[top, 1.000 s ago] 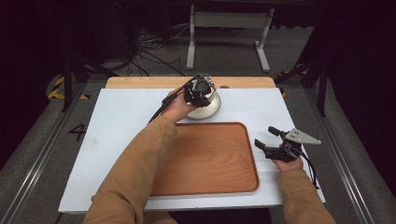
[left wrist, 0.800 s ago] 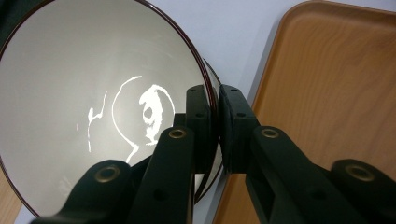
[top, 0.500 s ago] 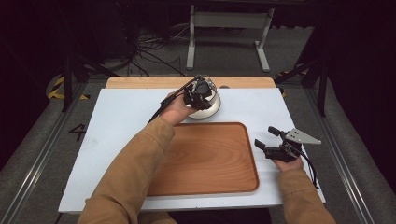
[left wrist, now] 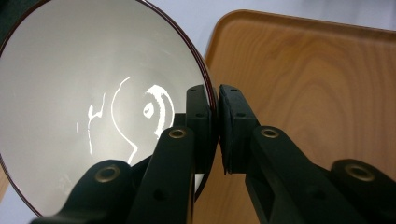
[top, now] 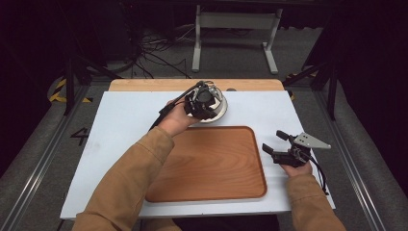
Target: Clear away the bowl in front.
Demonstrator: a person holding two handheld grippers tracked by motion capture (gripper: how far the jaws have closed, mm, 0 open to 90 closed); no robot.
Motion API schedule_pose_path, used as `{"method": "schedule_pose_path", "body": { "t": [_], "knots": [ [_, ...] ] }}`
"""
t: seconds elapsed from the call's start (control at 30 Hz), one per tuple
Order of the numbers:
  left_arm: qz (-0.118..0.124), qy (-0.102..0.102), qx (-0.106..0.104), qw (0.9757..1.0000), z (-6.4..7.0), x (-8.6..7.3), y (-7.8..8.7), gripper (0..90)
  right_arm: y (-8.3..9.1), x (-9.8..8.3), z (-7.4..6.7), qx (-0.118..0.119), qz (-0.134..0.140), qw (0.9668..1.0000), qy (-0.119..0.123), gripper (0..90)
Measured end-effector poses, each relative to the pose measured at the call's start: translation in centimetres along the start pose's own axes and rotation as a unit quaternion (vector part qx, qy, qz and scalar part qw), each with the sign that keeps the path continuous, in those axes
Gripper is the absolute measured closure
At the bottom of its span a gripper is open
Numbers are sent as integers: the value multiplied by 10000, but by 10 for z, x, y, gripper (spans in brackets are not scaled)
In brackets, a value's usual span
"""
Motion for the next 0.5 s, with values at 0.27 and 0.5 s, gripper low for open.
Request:
{"method": "schedule_pose_path", "body": {
  "t": [0.27, 0.5],
  "knots": [
    [87, -35, -16, 10000, 12, -8, 15, 840, 0, 0, 0, -3, 5, 10000, 4, 119],
    [128, -56, -31, 9999, 21, -16, 23, 841, 0, 0, 0, -11, 1, 10000, 7, 119]
  ]
}}
Point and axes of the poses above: each handheld gripper's, and its own axes: y roughly backward along the jaws, x roughly out of its top, z roughly to its right, the point moved 9 cm from there along -y, roughly forward along the jaws, and after that the axes turned 4 degrees about x, right-handed, at the moved point
